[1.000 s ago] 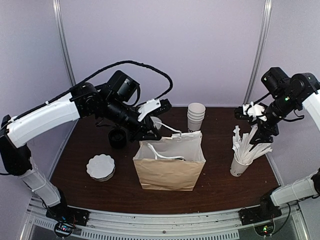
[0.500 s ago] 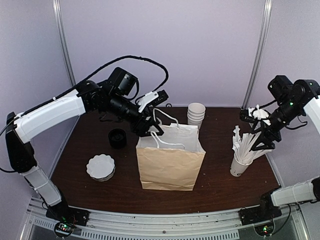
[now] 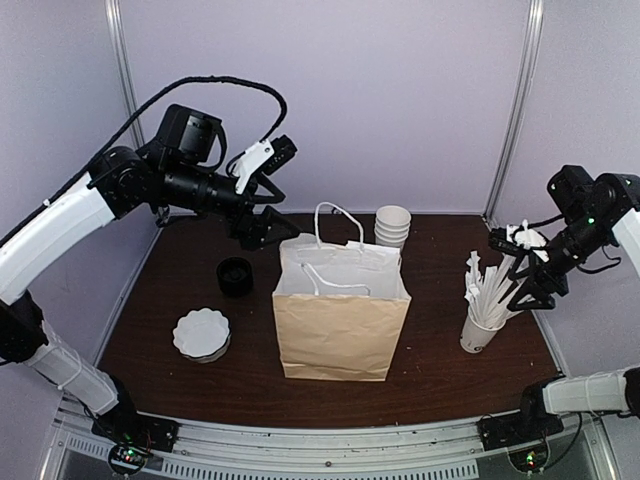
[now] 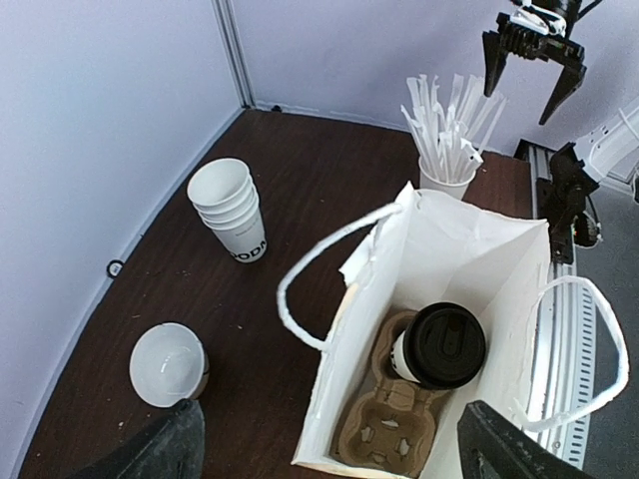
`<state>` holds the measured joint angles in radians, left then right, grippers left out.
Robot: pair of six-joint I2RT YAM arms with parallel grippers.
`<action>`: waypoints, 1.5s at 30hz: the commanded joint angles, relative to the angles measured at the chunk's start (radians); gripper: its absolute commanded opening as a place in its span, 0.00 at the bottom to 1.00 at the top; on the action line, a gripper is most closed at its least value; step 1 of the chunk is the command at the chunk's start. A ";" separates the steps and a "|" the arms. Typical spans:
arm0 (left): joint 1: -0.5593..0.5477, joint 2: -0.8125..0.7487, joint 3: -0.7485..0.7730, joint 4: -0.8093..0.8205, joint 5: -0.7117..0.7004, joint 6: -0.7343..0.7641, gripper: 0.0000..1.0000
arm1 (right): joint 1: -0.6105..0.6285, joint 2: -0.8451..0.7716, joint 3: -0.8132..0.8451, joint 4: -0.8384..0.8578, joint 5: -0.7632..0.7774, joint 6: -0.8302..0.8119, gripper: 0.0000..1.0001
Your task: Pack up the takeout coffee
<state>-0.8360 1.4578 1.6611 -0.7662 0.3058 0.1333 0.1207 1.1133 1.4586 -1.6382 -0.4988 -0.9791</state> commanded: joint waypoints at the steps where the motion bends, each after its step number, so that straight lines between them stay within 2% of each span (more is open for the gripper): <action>1: 0.012 -0.036 0.003 0.044 -0.038 0.025 0.92 | -0.011 -0.032 -0.054 0.009 0.042 0.065 0.78; 5: 0.012 -0.062 -0.020 0.062 -0.021 0.023 0.92 | -0.026 -0.045 -0.101 0.029 0.076 0.073 0.72; 10: 0.012 -0.081 -0.035 0.070 -0.021 0.027 0.92 | -0.044 -0.051 -0.137 0.062 0.080 0.098 0.59; 15: 0.012 -0.097 -0.056 0.076 -0.011 0.023 0.92 | -0.063 -0.041 -0.129 0.082 0.086 0.119 0.21; 19: 0.012 -0.114 -0.087 0.093 -0.011 0.020 0.92 | -0.068 -0.040 -0.112 0.089 0.097 0.125 0.00; 26: 0.012 -0.118 -0.100 0.100 0.006 0.023 0.93 | -0.067 -0.048 -0.043 0.053 0.096 0.116 0.00; 27: 0.012 -0.119 -0.100 0.099 0.006 0.023 0.92 | -0.067 -0.052 -0.046 0.048 0.095 0.109 0.04; 29: 0.012 -0.118 -0.104 0.097 0.006 0.028 0.92 | -0.067 -0.060 -0.064 0.036 0.081 0.087 0.32; 31: 0.013 -0.119 -0.113 0.099 0.008 0.037 0.92 | -0.067 -0.078 -0.085 0.012 0.030 0.032 0.48; 33: 0.015 -0.124 -0.128 0.109 0.011 0.043 0.92 | -0.067 -0.091 -0.110 0.025 -0.017 0.006 0.59; 40: 0.042 -0.111 -0.146 0.138 0.046 0.026 0.92 | -0.067 -0.023 -0.135 0.145 -0.092 0.055 0.59; 43: 0.044 -0.113 -0.153 0.142 0.043 0.026 0.92 | -0.067 -0.012 -0.149 0.172 -0.112 0.057 0.54; 45: 0.046 -0.117 -0.157 0.143 0.040 0.027 0.92 | -0.067 -0.003 -0.152 0.168 -0.114 0.054 0.46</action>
<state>-0.7979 1.3521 1.5154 -0.6815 0.3271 0.1581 0.0589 1.1046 1.3186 -1.5028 -0.5632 -0.9291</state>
